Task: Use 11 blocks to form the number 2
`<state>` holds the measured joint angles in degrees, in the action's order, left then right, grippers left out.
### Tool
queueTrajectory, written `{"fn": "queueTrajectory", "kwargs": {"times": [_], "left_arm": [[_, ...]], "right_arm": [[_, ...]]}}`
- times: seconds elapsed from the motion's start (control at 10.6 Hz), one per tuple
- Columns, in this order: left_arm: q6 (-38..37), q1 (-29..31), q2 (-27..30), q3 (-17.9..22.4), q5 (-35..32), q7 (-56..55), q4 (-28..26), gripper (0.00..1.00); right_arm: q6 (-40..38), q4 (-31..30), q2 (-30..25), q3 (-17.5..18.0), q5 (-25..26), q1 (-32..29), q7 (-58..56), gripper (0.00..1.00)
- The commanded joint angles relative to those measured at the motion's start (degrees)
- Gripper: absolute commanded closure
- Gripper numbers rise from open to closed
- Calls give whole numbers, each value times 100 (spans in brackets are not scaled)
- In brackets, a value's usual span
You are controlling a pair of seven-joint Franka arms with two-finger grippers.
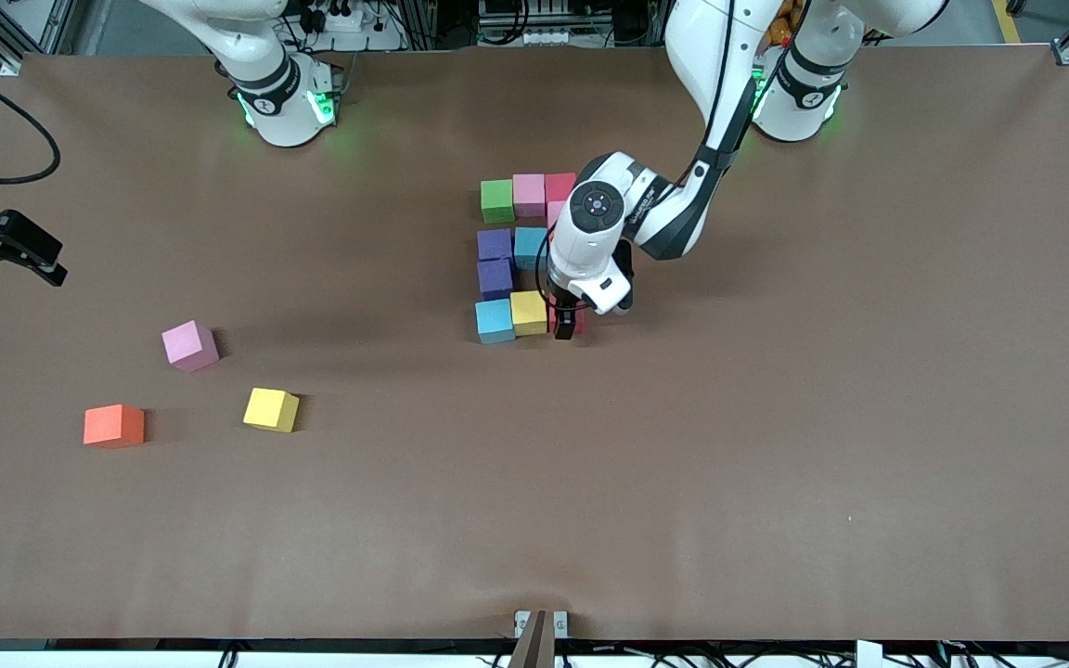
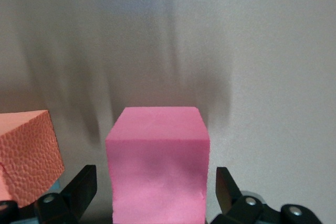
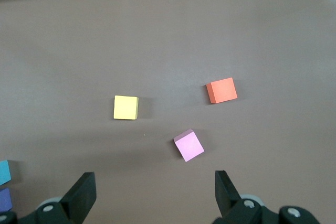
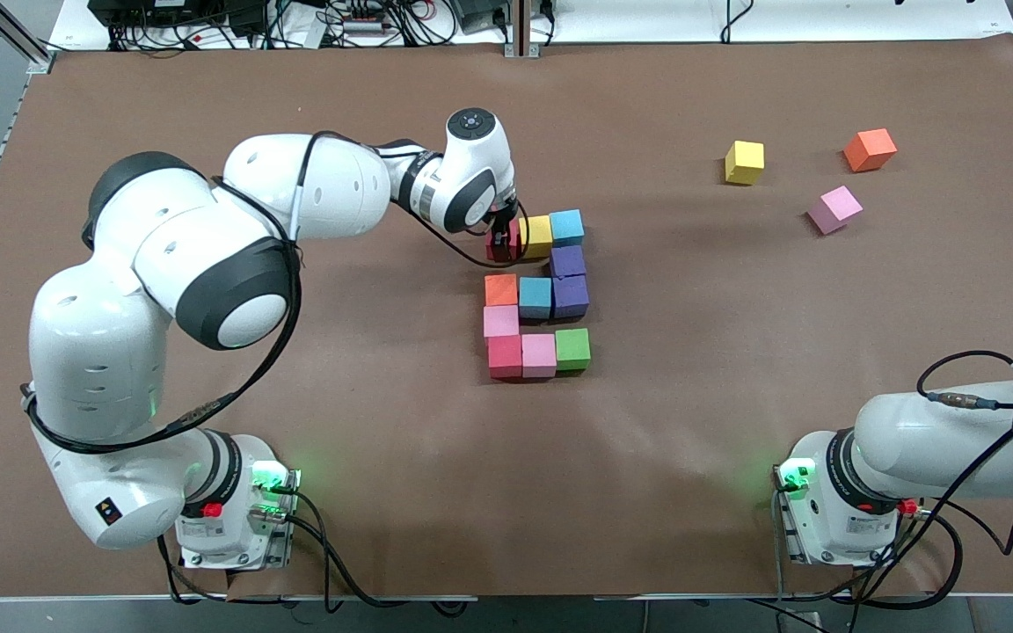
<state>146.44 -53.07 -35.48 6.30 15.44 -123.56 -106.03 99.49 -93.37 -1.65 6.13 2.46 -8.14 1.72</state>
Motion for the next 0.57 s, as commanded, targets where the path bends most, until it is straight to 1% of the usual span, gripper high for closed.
{"fn": "queueTrajectory", "kwargs": {"times": [0.0, 0.28, 0.47], "left_arm": [[-71, -10, 146, -6, 29, 131, -41, 0], [-449, -1, 400, -6, 29, 375, -76, 0], [-590, -1, 515, -6, 29, 421, -76, 0]], "right_arm": [[-79, 108, 42, 63, -114, -100, -119, 0], [-123, 82, 51, 63, -123, -108, -119, 0], [-253, 82, 42, 37, -324, -109, -119, 0]]}}
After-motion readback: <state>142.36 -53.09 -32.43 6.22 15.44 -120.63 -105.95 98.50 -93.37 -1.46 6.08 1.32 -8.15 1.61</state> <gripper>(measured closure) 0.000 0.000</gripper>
